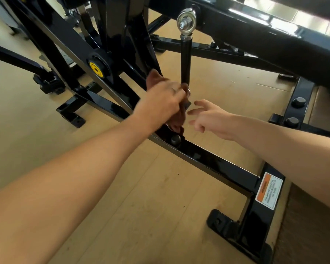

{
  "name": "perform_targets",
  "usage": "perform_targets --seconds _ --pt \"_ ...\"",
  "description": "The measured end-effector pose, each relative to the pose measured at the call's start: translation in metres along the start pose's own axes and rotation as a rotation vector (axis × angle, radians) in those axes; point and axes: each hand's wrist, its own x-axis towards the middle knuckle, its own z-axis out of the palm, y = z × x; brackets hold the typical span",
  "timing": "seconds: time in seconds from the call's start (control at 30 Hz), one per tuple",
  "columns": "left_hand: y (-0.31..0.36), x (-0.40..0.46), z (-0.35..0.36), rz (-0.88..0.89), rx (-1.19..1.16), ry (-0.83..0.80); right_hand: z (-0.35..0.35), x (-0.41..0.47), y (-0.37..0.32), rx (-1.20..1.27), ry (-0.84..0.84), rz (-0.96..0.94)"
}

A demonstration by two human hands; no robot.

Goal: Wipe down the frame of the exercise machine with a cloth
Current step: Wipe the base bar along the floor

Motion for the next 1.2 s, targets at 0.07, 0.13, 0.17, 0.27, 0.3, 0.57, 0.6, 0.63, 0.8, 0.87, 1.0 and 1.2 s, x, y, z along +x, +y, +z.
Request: perform_targets --seconds 0.07,0.13,0.17,0.27,0.3,0.57,0.6,0.63,0.8,0.87,1.0,1.2 --pt "-0.02 -0.003 -0.002 -0.087 0.026 -0.026 0.001 -0.003 -0.003 -0.002 -0.026 0.007" --pt "-0.02 -0.006 0.002 -0.152 -0.002 -0.019 0.004 -0.005 -0.006 -0.006 -0.032 0.006" --pt "-0.013 -0.006 0.004 -0.171 0.005 -0.006 0.005 -0.006 -0.009 -0.007 -0.029 0.004" --pt "0.012 -0.006 0.004 -0.16 0.0 0.011 0.009 -0.005 -0.017 0.017 -0.008 0.001" --pt "0.019 -0.006 0.005 -0.149 -0.046 0.019 0.011 -0.004 -0.021 0.028 0.004 -0.002" --pt "-0.026 -0.003 -0.018 -0.079 0.064 -0.067 0.02 -0.012 -0.034 -0.013 -0.002 0.021" --pt "-0.037 -0.003 -0.023 -0.064 0.1 -0.072 0.019 -0.015 -0.035 -0.023 -0.017 0.027" --pt "-0.046 -0.004 -0.027 -0.043 0.142 -0.069 0.019 -0.017 -0.037 -0.031 -0.024 0.032" --pt "-0.099 0.002 -0.053 0.034 0.296 0.107 0.02 -0.025 -0.056 -0.165 -0.005 0.045" --pt "-0.116 0.004 -0.061 0.02 0.337 0.156 0.021 -0.024 -0.061 -0.168 0.007 0.062" --pt "-0.097 0.014 -0.048 -0.041 0.442 0.158 0.022 -0.024 -0.062 -0.193 0.043 0.068" --pt "-0.027 0.022 -0.008 -0.059 0.176 -0.099 0.021 -0.024 -0.054 -0.09 -0.014 0.049"
